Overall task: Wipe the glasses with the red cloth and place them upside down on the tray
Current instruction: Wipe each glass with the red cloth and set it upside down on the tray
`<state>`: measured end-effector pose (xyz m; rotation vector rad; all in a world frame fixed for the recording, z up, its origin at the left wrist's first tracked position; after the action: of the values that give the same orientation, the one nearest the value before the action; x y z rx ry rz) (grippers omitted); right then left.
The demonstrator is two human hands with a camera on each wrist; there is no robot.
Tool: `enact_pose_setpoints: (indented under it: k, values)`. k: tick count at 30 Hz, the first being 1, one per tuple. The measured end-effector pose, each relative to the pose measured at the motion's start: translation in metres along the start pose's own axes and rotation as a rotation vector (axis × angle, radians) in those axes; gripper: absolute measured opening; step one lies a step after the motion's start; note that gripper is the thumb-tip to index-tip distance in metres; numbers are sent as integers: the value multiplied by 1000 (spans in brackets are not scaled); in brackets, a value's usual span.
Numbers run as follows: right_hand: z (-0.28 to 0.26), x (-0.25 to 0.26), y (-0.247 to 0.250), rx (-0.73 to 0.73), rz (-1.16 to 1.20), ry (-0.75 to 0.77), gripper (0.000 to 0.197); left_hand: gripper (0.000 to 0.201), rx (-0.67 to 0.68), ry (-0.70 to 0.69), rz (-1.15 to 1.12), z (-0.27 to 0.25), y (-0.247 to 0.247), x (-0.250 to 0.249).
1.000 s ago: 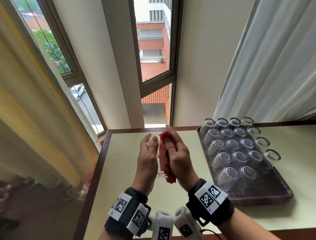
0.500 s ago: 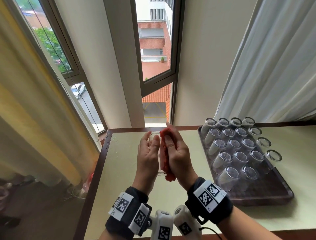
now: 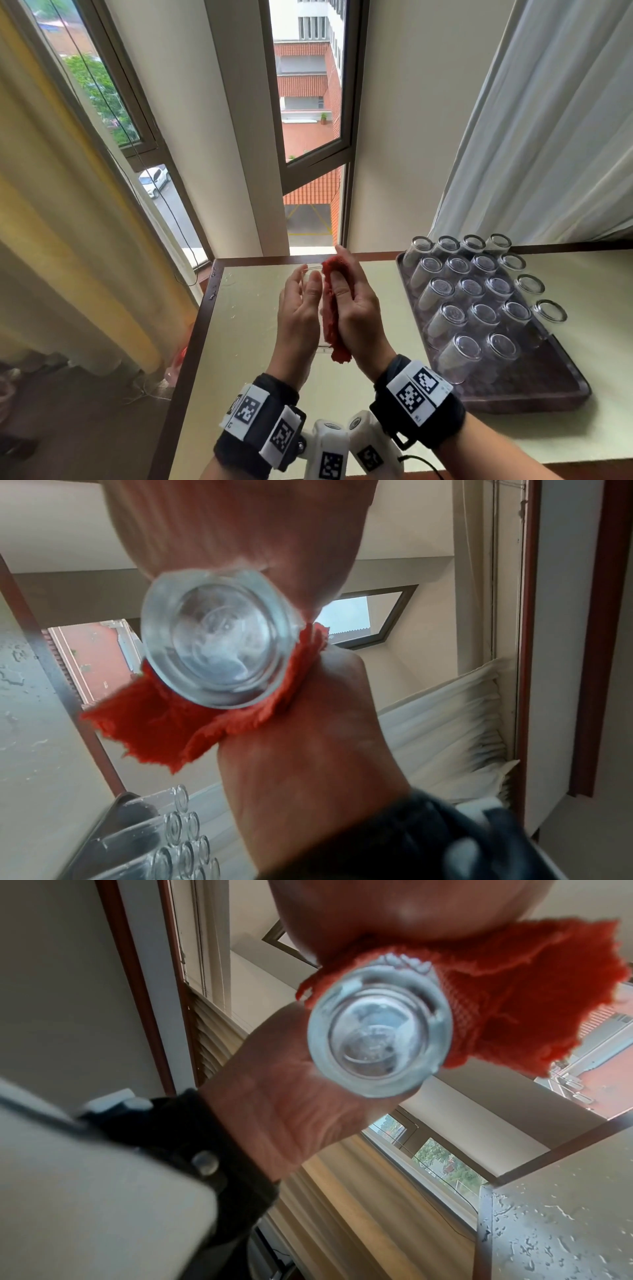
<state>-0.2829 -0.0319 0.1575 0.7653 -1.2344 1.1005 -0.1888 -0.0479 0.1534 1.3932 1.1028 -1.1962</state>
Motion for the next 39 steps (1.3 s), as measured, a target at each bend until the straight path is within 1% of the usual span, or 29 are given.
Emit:
enact_pose_setpoints:
  k: [3,5,6,8,10,12,15,16,17,20,21,22,25,26,29,32,34,36,37,39]
  values:
    - [1,0,-1,13,-17,-1,55,39,-13,10,0,1,4,-3]
    - [5,3,-1,7,23,-23,53,32,8,1,-15,0,3,-5]
    - [8,5,-1,7,44,-32,54,34,29,-5,-22,-1,1,-7]
    - [11,8,-2,17,75,-36,49,51,63,-13,-14,-1,-3,-8]
    - [12,10,-3,17,92,-30,41,71,50,-35,9,3,-3,-7]
    - [10,7,-1,-4,78,-16,38,82,21,-39,31,7,-1,-5]
    - [7,3,0,-17,25,-3,45,69,-2,-52,22,10,4,-6]
    - [7,2,0,-18,13,-8,46,68,-4,-53,20,10,4,-6]
    - [8,1,1,-22,9,-12,45,67,0,-53,17,10,4,-6]
    - [12,2,0,-20,29,-44,49,51,34,-50,-8,8,-3,-7]
    - [13,3,0,-21,24,-46,50,50,49,-46,-16,7,-5,-7]
    - [13,4,0,-26,18,-45,51,52,66,-40,-21,6,-7,-7]
    - [11,6,3,-43,16,-21,44,69,87,-43,-6,8,-9,-6]
    - [9,7,5,-52,13,-13,41,72,87,-42,2,8,-8,-6]
    - [4,6,9,-72,-19,17,33,75,89,-42,-11,8,-8,-8]
    - [5,7,12,-67,-34,11,28,69,30,-38,-26,6,-9,-5]
    - [7,8,13,-60,-7,4,29,67,39,-32,-43,4,-13,-4]
    - [7,8,12,-45,15,-7,38,70,62,-17,-41,0,-17,-5]
    - [7,7,11,-40,23,-17,43,73,73,-11,-27,0,-18,-5]
    - [4,4,12,-43,41,-19,45,82,62,-20,38,2,-17,-2]
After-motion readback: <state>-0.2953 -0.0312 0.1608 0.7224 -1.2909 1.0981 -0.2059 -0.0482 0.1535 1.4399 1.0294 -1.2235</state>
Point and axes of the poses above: each hand's wrist, its own z-axis towards the middle knuckle, its own y-axis out of the back of the hand, x = y × z, the point moved 3 cm from there along z, towards the middle knuckle, and after that the axes turned 10 degrees about z, right-handed, at the moved point
